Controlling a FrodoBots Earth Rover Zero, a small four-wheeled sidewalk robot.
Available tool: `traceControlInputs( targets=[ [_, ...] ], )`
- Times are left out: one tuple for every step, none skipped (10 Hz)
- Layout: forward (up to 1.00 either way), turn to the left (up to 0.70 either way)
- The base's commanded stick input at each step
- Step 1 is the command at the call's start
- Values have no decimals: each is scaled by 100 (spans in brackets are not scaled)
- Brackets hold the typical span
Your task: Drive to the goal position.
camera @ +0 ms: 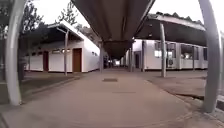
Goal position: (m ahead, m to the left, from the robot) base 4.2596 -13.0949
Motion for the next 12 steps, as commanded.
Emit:
traceControlInputs(
  targets=[
    [70,0],
    [70,0],
    [70,0],
    [70,0],
    [70,0],
    [70,0],
    [70,0],
    [70,0],
    [70,0],
    [70,0],
    [70,0],
    [70,0]
  ],
)
